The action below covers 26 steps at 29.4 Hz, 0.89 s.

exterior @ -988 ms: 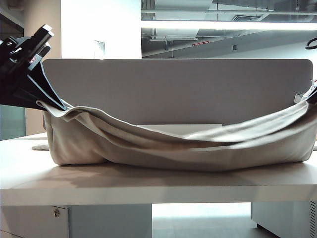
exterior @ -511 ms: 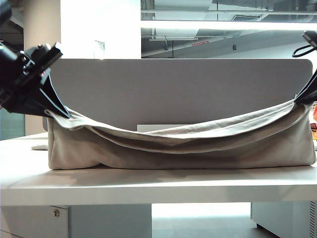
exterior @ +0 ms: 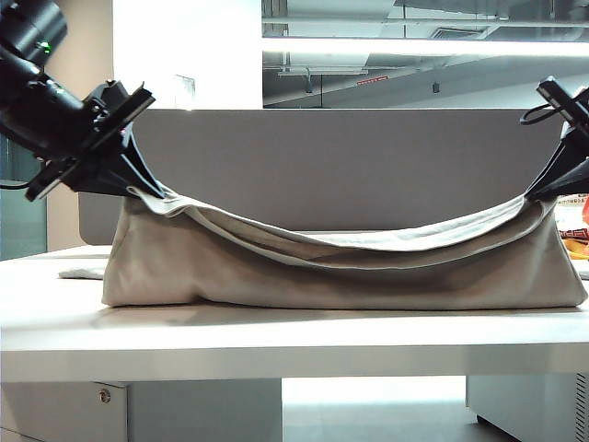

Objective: Fold the bottom side of the T-shirt horizontally towards the center, about one-third of the way, then fold the sleeve back towards the center, creating a straight line along the edge of the T-shirt, and finally fold the bottom of the T-shirt up towards the top, creating a neat rectangle.

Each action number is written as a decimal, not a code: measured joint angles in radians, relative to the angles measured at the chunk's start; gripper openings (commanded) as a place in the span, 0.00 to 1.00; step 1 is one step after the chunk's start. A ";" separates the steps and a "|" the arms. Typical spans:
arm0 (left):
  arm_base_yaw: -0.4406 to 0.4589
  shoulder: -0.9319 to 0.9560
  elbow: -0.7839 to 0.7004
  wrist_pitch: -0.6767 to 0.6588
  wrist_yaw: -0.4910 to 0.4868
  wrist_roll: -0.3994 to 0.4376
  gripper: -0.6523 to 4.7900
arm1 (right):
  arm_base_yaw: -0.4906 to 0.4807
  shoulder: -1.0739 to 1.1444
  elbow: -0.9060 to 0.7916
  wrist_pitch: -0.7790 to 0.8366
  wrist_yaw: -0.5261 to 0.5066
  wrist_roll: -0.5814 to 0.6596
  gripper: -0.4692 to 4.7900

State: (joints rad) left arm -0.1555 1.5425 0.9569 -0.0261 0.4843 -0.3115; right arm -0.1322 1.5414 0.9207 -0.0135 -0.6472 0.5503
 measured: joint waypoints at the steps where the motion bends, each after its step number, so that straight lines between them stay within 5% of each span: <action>1: 0.000 0.012 0.011 0.000 -0.001 0.000 0.11 | 0.000 0.011 0.010 0.001 0.000 0.000 0.08; 26: 0.000 0.277 0.245 0.004 -0.104 0.069 0.11 | 0.001 0.272 0.275 0.029 0.024 -0.001 0.08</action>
State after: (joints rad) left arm -0.1555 1.8198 1.2015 -0.0223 0.3805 -0.2428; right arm -0.1314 1.8137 1.1954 0.0151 -0.6231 0.5495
